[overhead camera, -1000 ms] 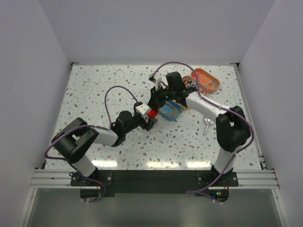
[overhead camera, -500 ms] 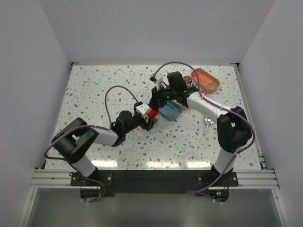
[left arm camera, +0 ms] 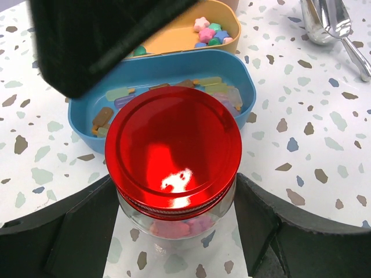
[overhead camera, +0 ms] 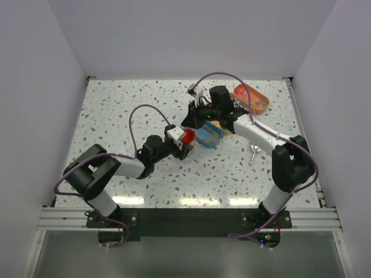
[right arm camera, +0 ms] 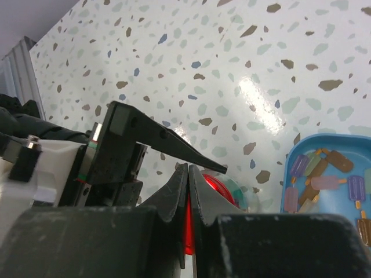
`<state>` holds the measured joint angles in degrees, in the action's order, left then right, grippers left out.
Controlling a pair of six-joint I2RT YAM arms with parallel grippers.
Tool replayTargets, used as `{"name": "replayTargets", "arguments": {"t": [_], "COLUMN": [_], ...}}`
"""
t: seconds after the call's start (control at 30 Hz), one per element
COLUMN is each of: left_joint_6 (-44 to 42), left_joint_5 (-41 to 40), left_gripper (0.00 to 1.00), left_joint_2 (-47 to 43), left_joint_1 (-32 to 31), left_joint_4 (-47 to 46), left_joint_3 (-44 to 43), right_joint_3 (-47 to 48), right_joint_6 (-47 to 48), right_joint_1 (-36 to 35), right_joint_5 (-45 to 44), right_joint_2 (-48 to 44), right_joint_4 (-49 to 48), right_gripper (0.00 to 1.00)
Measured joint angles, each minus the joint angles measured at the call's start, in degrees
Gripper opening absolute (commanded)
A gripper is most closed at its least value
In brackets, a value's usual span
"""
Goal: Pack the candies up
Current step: Screw the bottle lid onto the packing bottle.
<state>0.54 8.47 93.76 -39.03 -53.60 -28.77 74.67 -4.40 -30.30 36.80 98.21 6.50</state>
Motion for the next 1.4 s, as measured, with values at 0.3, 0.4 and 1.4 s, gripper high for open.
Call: {"name": "replayTargets", "arguments": {"t": [0.3,0.4,1.4], "left_joint_6": [0.3,0.3,0.3], "left_joint_5": [-0.3,-0.3,-0.6], "left_gripper": [0.51,0.51,0.51], "left_joint_2": [0.0,0.0,-0.1], "left_joint_1": [0.0,0.0,0.0], "left_joint_4": [0.7,0.7,1.0], "left_joint_3": [-0.3,-0.3,-0.5], "right_joint_3": [-10.9,-11.6,-1.1], "right_joint_6": [-1.5,-1.6,5.6], "right_joint_1": [0.0,0.0,2.1], "right_joint_5": [1.8,1.7,-2.3], "right_joint_2": [-1.3,-1.8,0.3], "right_joint_4": [-8.5,-9.5,9.2], "right_gripper": [0.00,0.01,0.09]}}
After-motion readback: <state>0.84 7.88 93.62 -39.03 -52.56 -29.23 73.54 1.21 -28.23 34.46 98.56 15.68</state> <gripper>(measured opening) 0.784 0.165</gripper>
